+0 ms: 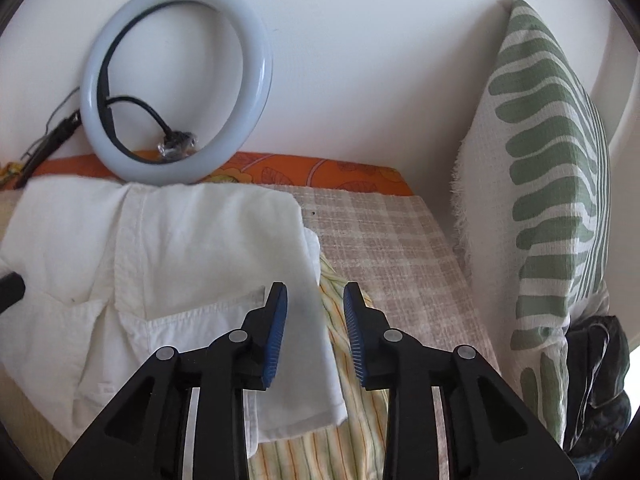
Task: Fold small clothes
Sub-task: 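Release the shirt and open both grippers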
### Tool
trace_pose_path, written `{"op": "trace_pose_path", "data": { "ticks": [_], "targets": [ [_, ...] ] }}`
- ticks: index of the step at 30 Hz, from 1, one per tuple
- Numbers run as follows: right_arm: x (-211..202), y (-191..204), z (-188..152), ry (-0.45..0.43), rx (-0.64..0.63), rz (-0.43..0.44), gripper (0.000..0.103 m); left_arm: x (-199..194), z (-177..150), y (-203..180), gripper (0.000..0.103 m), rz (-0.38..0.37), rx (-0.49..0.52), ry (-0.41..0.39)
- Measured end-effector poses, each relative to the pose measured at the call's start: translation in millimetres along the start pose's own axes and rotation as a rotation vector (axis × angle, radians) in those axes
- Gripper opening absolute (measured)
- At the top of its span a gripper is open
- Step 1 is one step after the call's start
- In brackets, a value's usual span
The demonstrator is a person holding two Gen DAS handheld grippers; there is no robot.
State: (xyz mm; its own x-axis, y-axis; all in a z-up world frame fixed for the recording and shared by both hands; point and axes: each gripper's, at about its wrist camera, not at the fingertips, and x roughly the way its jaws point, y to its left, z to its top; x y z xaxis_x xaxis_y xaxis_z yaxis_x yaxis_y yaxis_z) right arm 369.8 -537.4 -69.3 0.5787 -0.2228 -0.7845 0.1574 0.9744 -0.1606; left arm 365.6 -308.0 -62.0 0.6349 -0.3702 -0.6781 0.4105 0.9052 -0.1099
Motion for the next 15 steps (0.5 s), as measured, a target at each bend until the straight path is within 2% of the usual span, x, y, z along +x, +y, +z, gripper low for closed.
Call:
{"op": "trace_pose_path", "data": {
  "ticks": [8,15],
  "targets": [
    [-63.7,-1.7,-1.7,-0.068,-0.011,0.018,0.029,-58.1,1.4,-0.3,0.021,-0.001,0.009,-0.051],
    [-126.4,10.5,-8.5,-0.123,-0.034,0.048,0.029,-124.9,-1.2,0.7,0.022,-0.006,0.018,-0.104]
  ]
}}
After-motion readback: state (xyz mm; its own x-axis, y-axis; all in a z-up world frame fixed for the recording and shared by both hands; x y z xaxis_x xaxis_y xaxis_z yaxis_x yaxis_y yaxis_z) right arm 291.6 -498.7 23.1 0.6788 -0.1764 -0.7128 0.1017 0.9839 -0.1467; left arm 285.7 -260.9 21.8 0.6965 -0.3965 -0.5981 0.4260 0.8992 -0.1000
